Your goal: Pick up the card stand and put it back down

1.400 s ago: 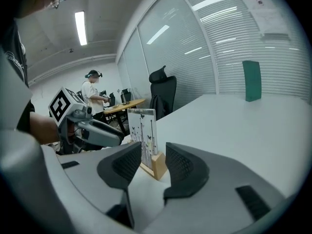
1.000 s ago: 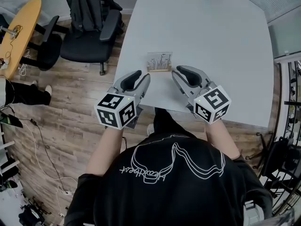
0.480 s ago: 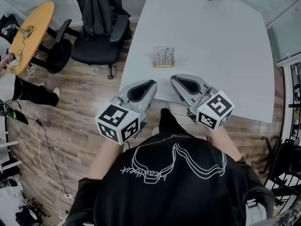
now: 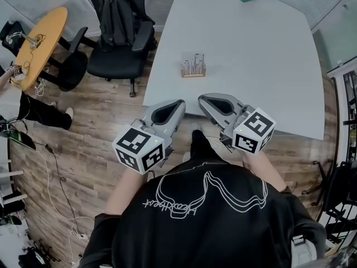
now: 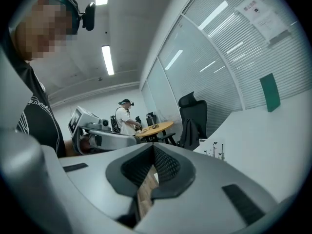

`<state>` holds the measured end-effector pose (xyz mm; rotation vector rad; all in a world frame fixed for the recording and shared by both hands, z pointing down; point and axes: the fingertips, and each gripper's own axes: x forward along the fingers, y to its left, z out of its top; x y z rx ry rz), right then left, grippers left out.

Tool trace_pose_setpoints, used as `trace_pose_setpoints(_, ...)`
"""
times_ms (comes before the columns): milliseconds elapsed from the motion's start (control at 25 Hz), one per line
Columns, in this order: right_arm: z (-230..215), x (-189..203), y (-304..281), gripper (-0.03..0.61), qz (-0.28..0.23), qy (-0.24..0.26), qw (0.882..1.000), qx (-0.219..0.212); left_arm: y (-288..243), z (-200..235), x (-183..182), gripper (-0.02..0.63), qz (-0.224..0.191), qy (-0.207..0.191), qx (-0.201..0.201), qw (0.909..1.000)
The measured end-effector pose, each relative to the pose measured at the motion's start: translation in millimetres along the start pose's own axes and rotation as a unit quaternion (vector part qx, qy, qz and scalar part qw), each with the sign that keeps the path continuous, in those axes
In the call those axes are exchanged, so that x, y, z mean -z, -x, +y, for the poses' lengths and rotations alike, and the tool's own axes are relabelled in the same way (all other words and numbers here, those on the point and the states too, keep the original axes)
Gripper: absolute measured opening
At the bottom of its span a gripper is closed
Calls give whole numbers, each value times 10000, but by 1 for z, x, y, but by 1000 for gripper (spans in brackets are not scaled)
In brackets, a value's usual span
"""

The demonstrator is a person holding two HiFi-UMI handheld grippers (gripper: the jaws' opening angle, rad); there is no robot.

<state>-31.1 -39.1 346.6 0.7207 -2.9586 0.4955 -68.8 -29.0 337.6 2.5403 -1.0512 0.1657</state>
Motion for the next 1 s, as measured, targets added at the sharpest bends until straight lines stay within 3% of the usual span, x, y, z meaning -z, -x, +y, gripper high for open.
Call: trace_pose_setpoints(1000,9,-6,25,8,-78,159,9995,279,5,-21,-2,14,-132,56,-2,9999)
